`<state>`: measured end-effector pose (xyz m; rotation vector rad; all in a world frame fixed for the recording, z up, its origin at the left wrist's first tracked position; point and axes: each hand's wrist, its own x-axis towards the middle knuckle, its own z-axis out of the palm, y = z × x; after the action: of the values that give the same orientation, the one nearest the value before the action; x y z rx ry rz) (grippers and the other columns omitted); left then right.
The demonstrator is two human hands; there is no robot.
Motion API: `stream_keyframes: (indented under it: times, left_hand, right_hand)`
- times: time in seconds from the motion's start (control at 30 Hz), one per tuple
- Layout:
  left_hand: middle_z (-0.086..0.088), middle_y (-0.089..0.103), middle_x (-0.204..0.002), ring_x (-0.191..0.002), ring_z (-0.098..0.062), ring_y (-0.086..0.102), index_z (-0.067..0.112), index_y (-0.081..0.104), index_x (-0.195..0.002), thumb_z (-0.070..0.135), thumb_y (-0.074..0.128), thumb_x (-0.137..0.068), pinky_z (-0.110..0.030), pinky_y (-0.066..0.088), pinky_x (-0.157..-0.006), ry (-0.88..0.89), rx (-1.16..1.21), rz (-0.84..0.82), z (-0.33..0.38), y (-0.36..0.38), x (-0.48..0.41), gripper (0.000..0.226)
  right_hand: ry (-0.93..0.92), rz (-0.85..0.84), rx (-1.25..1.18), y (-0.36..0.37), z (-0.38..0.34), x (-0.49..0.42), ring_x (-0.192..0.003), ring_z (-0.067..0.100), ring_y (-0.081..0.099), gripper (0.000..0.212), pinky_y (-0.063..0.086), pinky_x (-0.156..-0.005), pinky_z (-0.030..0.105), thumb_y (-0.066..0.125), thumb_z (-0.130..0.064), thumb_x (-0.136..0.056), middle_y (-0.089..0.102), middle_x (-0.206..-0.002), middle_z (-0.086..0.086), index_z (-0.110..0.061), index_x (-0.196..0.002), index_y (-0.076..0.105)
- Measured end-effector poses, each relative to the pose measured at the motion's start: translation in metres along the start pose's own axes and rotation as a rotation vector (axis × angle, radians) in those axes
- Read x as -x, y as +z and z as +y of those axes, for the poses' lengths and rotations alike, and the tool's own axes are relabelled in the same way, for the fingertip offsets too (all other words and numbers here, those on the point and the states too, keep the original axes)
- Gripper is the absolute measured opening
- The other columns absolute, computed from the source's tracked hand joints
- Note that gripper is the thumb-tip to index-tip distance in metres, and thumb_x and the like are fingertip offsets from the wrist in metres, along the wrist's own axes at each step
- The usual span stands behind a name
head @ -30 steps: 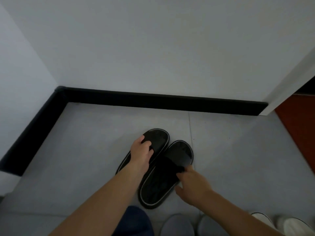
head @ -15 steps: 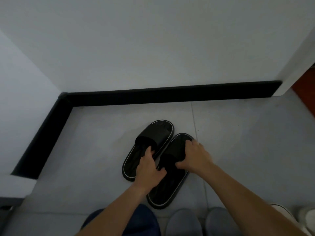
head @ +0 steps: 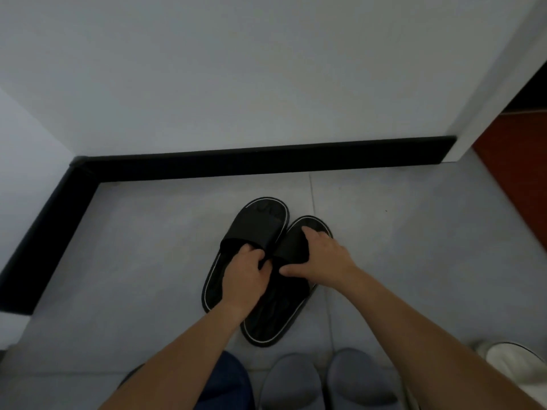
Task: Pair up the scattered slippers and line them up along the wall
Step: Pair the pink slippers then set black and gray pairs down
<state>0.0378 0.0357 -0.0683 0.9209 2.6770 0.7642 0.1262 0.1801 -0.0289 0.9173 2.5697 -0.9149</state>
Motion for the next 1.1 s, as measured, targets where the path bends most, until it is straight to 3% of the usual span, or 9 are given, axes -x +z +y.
stream_keyframes:
  times: [0.07,0.2,0.3,0.4,0.5,0.63,0.77,0.9,1.1]
  left_hand:
    - [-0.004,0.057,-0.089,-0.078,-0.025,0.060,0.010,0.066,-0.079,0.021,0.059,-0.087,-0.025,0.035,-0.062,0.119,-0.012,-0.001,0.020,-0.003,0.004,0.015]
    - [-0.004,0.063,-0.099,-0.085,-0.023,0.060,0.010,0.069,-0.084,0.020,0.060,-0.085,-0.024,0.037,-0.065,0.321,-0.011,-0.034,0.074,-0.006,0.013,0.014]
    - [-0.004,0.062,-0.099,-0.087,-0.023,0.060,0.009,0.069,-0.083,0.023,0.060,-0.085,-0.024,0.038,-0.066,0.386,-0.012,-0.090,0.119,-0.002,0.023,0.016]
    - [-0.004,0.062,-0.100,-0.088,-0.024,0.061,0.009,0.070,-0.085,0.025,0.060,-0.086,-0.022,0.037,-0.068,0.479,-0.002,-0.144,0.175,0.005,0.039,0.018]
    - [-0.008,0.061,-0.107,-0.096,-0.026,0.060,0.010,0.068,-0.095,0.027,0.059,-0.088,-0.025,0.042,-0.074,0.605,0.016,-0.293,0.252,0.015,0.057,0.021]
    - [-0.014,0.057,-0.119,-0.106,-0.029,0.058,0.015,0.058,-0.121,0.040,0.057,-0.086,-0.035,0.048,-0.090,0.766,-0.151,-0.757,0.349,0.039,0.104,0.043]
    - [-0.006,0.047,-0.131,-0.114,-0.024,0.053,0.021,0.048,-0.132,0.049,0.056,-0.085,-0.038,0.047,-0.096,0.851,-0.273,-0.852,0.407,0.065,0.148,0.055]
    - [-0.005,0.052,-0.132,-0.115,-0.022,0.054,0.024,0.054,-0.126,0.044,0.057,-0.084,-0.037,0.048,-0.095,0.842,-0.173,-0.871,0.455,0.114,0.192,0.046]
    - [-0.008,0.049,-0.135,-0.121,-0.023,0.052,0.020,0.036,-0.140,0.022,0.062,-0.083,-0.033,0.044,-0.101,0.663,0.048,-1.172,0.466,0.208,0.321,0.063]
  right_hand:
    - [0.036,0.044,-0.210,-0.024,0.004,0.007,-0.134,0.026,0.040,0.101,0.035,-0.109,0.045,0.065,-0.069,-0.066,0.038,-0.148,0.006,-0.025,-0.147,0.023]
    - [0.071,0.134,-0.356,-0.075,0.035,0.027,-0.113,0.023,0.054,0.046,0.043,-0.093,0.032,0.052,-0.047,-0.091,0.056,-0.130,0.006,-0.019,-0.128,0.054]
    - [0.161,0.152,-0.509,-0.100,0.070,0.056,-0.101,0.019,0.053,0.032,0.043,-0.086,0.029,0.052,-0.037,-0.094,0.059,-0.121,0.007,-0.018,-0.118,0.062]
    - [0.292,0.150,-0.659,-0.132,0.108,0.091,-0.111,0.026,0.055,0.037,0.044,-0.101,0.042,0.054,-0.042,-0.092,0.058,-0.125,0.010,-0.016,-0.117,0.061]
    - [0.466,0.143,-0.811,-0.175,0.159,0.143,-0.119,0.034,0.053,0.055,0.043,-0.101,0.053,0.054,-0.052,-0.088,0.053,-0.133,0.009,-0.016,-0.130,0.052]
    - [0.678,0.338,-0.890,-0.217,0.263,0.240,-0.109,0.035,0.058,0.074,0.048,-0.096,0.049,0.064,-0.059,-0.077,0.056,-0.128,0.013,-0.006,-0.129,0.052]
    - [0.875,0.367,-0.854,-0.215,0.366,0.349,-0.104,0.036,0.062,0.067,0.049,-0.096,0.051,0.070,-0.057,-0.072,0.063,-0.116,0.016,-0.001,-0.108,0.062]
    - [1.061,0.342,-0.761,-0.181,0.436,0.443,-0.081,0.027,0.066,0.064,0.054,-0.075,0.035,0.061,-0.068,-0.073,0.065,-0.093,0.009,-0.008,-0.095,0.062]
    - [1.229,0.331,-0.714,-0.080,0.505,0.502,-0.076,0.021,0.060,0.061,0.043,-0.074,0.026,0.050,-0.074,-0.075,0.063,-0.093,0.007,-0.015,-0.075,0.062]
